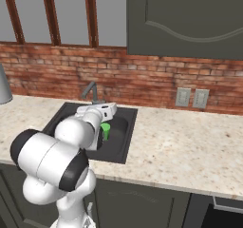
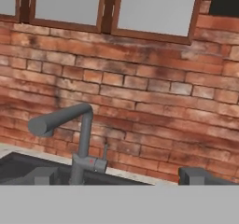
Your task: Pick the cup and colander and place them in the sink. Then turn on the water.
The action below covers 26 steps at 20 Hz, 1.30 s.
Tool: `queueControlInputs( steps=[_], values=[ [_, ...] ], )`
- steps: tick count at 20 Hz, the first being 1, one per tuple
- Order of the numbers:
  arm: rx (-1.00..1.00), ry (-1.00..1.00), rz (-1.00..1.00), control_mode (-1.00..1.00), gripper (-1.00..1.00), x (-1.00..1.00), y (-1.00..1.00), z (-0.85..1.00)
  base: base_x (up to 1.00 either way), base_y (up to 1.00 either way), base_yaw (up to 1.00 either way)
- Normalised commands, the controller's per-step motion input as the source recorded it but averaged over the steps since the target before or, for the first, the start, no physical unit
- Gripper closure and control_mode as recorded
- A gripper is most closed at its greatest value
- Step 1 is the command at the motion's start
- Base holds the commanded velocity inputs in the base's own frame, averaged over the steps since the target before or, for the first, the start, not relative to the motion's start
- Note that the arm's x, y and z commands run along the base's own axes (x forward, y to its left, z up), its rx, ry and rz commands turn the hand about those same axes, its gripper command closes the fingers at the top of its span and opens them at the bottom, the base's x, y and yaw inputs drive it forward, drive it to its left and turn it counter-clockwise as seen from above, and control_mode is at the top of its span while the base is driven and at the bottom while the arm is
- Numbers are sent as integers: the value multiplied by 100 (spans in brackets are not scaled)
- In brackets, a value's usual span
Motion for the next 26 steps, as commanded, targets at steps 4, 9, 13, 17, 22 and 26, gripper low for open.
queueControlInputs(
  steps=[4, 9, 13, 17, 22, 26],
  values=[
    [8, 0, 0, -100, -100, 13, 0, -34, 0, 0, 0],
    [5, 0, 0, -100, -100, 15, 0, -25, 0, 0, 0],
    [0, 0, 0, -100, -100, 24, -1, -9, 0, 0, 0],
    [0, 0, 0, -100, -100, 29, -2, -9, 0, 0, 0],
    [0, 0, 1, -100, -100, 22, -2, -22, 0, 0, 0],
    [1, -3, 0, -100, -100, 19, 0, -26, 0, 0, 0]
  ],
)
